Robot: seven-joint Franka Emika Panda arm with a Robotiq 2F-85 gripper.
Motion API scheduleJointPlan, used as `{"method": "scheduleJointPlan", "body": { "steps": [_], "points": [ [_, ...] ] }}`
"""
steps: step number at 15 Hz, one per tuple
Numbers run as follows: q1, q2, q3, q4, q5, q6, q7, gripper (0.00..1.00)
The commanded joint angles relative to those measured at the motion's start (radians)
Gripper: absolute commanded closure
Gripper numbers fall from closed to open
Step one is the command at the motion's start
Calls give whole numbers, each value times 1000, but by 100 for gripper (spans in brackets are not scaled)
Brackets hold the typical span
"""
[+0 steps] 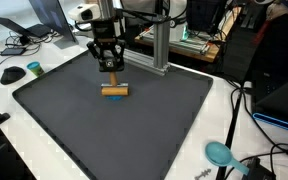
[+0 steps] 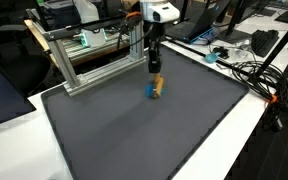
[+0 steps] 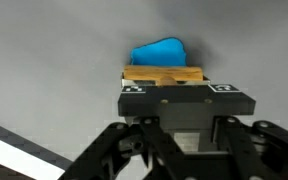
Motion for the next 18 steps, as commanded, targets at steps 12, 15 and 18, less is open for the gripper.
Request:
{"method": "scheduleJointPlan", "body": {
  "steps": [12, 15, 18],
  "points": [
    [-18, -23, -10, -147, 11, -4, -40, 78],
    [-18, -22, -10, -147, 13, -4, -44, 78],
    [-17, -16, -9, -142, 15, -4, -46, 78]
  ]
}}
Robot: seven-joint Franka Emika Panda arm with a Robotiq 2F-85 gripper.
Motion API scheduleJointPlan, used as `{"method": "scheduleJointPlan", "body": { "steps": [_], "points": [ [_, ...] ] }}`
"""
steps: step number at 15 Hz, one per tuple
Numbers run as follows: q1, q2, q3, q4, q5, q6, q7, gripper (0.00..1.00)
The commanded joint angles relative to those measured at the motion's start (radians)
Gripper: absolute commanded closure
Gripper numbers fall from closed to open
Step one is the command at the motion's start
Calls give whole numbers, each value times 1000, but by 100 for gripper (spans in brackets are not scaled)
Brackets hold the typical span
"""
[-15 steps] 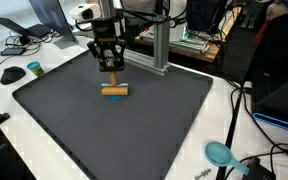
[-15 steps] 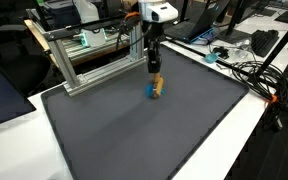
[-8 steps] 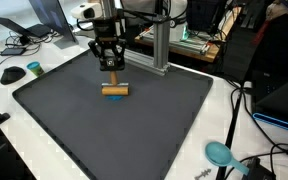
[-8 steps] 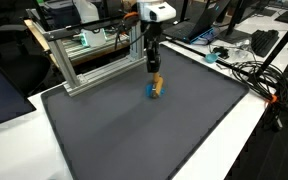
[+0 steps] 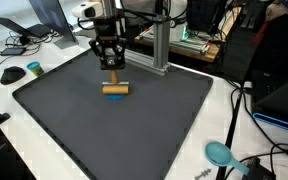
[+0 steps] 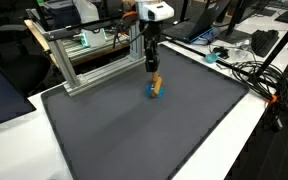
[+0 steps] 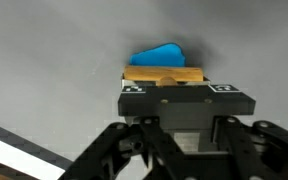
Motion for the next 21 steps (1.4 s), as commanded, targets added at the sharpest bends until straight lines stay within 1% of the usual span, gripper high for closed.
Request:
{"method": "scheduleJointPlan", "body": {
  "steps": [1, 16, 21],
  "points": [
    [-12, 24, -4, -77, -3, -49, -29, 78],
    [-22, 14, -2, -93, 22, -47, -85, 78],
    [-28, 9, -1, -98, 42, -48, -122, 78]
  ]
}}
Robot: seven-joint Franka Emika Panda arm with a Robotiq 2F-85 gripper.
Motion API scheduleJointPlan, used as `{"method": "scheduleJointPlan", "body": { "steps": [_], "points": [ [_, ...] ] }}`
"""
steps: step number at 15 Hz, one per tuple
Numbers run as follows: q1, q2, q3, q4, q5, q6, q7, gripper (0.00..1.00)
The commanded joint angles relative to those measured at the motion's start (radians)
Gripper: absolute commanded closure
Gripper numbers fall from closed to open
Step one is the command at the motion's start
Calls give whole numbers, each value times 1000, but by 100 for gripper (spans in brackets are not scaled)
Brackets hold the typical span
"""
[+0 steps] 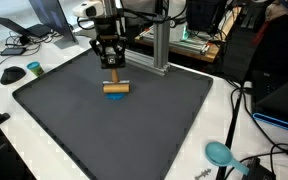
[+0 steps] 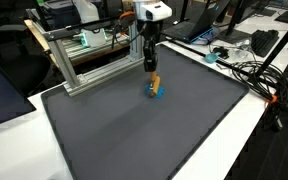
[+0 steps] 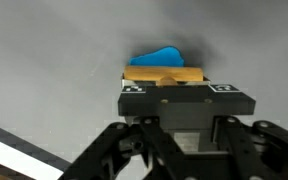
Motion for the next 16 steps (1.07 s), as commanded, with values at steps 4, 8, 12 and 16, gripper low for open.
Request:
{"method": "scheduleJointPlan", "body": {
  "steps": [4, 8, 12, 16],
  "points": [
    [-23, 20, -3, -82, 32, -49, -86, 78],
    [-30, 16, -1, -86, 55, -51, -123, 78],
    [-38, 10, -4, -88, 81, -59, -164, 78],
    [-32, 6, -20, -88, 60, -71, -148, 78]
  ]
}}
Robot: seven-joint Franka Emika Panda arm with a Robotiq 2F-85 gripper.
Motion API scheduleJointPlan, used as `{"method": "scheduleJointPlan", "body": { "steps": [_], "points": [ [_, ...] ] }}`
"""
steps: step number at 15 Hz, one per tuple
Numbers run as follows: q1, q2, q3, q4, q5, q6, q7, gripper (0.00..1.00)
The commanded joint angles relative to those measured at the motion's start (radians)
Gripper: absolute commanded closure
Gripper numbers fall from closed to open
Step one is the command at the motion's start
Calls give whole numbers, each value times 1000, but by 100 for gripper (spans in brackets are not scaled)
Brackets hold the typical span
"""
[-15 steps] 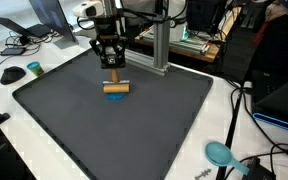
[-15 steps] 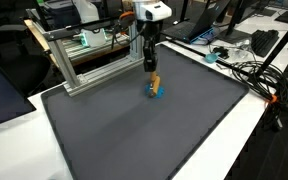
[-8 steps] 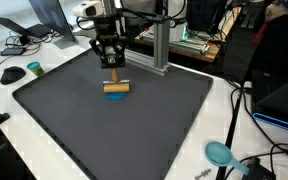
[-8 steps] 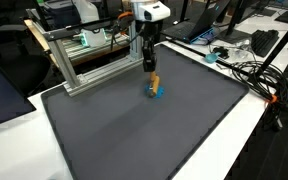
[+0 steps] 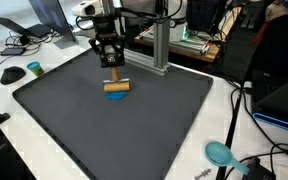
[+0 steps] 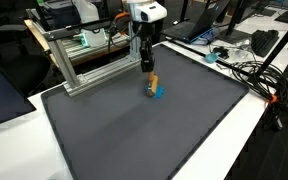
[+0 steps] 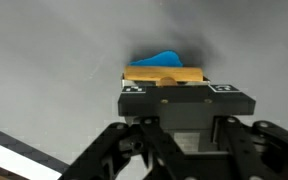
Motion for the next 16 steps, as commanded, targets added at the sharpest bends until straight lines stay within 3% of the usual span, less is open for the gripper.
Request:
{"method": "scheduleJointPlan", "body": {
  "steps": [1, 10, 16],
  "points": [
    [-2, 18, -26, -72, -36, -61, 7, 78],
    [5, 18, -50, -47, -55, -146, 14, 78],
    [19, -3, -77, -10, -184, -284, 134, 78]
  ]
}}
